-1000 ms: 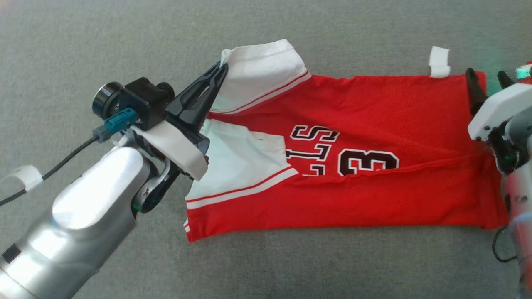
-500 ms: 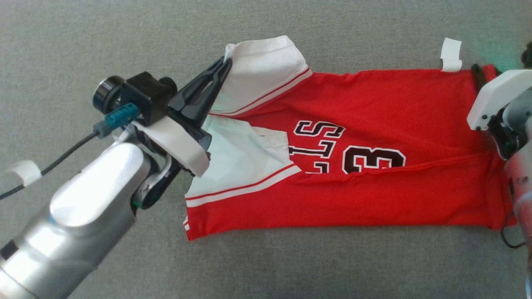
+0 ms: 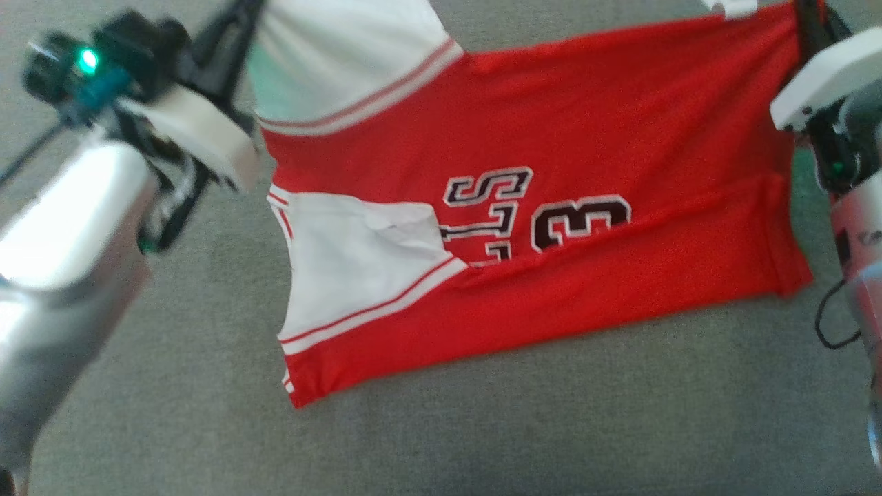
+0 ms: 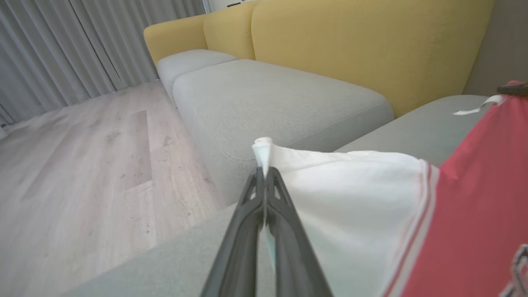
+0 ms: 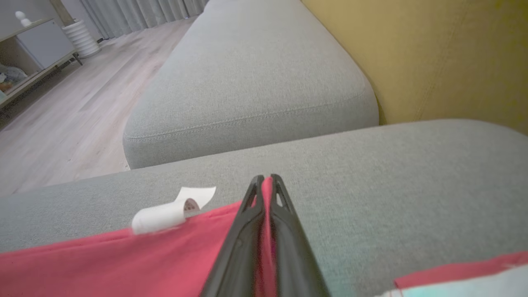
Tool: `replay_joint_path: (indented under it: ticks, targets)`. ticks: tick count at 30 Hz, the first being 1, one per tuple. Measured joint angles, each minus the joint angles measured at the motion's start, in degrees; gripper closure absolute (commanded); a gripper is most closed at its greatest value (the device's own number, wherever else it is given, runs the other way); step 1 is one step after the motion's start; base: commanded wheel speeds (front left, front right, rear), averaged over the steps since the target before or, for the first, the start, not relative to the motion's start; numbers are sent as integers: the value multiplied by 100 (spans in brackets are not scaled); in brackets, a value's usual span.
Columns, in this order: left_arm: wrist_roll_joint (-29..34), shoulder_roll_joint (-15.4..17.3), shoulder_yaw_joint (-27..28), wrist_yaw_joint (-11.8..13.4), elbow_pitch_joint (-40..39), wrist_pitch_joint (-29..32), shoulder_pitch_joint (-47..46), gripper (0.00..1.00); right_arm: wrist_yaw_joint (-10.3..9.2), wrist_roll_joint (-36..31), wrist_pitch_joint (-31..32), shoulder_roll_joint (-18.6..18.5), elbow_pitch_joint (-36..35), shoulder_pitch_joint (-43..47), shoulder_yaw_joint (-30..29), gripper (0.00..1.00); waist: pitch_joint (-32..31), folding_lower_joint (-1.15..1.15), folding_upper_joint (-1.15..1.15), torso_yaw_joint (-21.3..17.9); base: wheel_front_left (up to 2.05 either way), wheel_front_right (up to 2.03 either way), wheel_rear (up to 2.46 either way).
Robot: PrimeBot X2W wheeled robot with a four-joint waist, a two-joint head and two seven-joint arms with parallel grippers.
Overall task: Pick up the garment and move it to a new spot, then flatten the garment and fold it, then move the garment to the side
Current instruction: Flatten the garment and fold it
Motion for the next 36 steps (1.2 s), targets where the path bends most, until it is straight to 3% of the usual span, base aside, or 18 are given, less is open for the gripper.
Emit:
replay_joint_path:
  ticks: [11, 20, 28, 36]
  targets:
    - [366, -431, -1, -278, 1607, -689, -1112, 100, 0, 539, -584, 146, -16, -475, 275, 100, 201, 1, 0, -212, 0, 0, 0]
    - [552, -748, -111, -480, 2223, -1111, -1266, 100, 0, 951, -738, 59, 48, -517, 554, 100, 84, 0, 0, -127, 0, 0, 0]
    - [403, -660, -323, -727, 2031, -1168, -600, 100, 0, 1352, -521, -275, 12, 76, 1046, 100, -281, -1, 0, -26, 0, 0, 0]
    - [271, -157, -1028, -826, 866, -249, 349, 100, 0, 1647, 127, -781, -218, 827, 1778, 100, -753, -1, 0, 73, 0, 0, 0]
